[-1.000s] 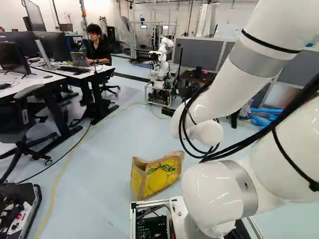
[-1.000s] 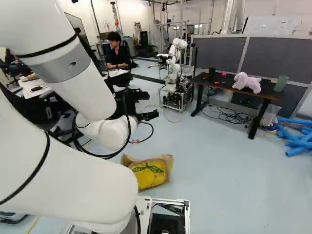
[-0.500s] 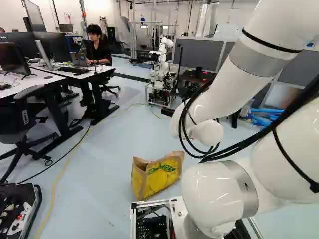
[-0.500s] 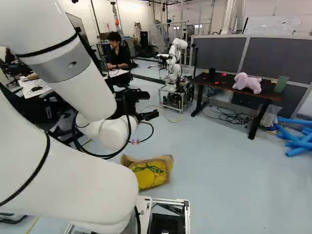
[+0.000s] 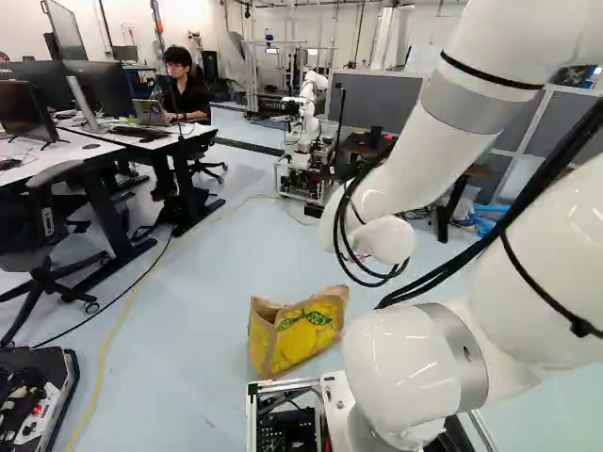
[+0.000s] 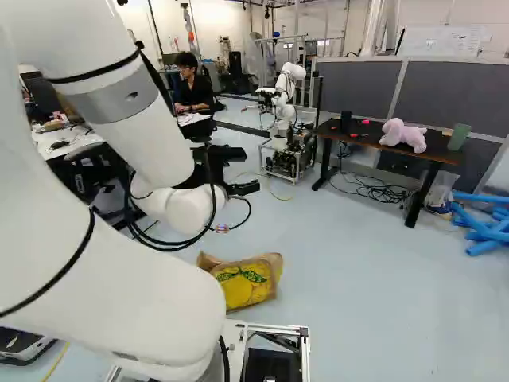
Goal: Pick up the bag on the ground and place it on the table
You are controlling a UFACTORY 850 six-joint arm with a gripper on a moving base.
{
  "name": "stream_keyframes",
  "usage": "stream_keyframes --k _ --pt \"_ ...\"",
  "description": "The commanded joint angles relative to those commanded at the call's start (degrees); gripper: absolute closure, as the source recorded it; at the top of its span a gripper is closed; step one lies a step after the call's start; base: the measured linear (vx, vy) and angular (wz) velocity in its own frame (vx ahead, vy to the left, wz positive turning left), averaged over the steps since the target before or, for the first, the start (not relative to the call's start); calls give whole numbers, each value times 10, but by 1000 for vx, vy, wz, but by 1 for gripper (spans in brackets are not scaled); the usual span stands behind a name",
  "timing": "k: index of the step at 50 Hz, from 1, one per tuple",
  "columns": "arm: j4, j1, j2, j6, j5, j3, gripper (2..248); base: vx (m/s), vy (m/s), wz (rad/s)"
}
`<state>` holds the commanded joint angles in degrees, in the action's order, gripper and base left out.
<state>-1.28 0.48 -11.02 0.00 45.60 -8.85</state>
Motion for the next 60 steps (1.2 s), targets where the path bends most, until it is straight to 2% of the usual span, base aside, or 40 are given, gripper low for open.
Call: stream_keyframes --k 30,60 --pt "-43 5 117 0 -69 -64 3 0 0 0" --pt "-113 20 243 0 -131 -149 3 0 0 0"
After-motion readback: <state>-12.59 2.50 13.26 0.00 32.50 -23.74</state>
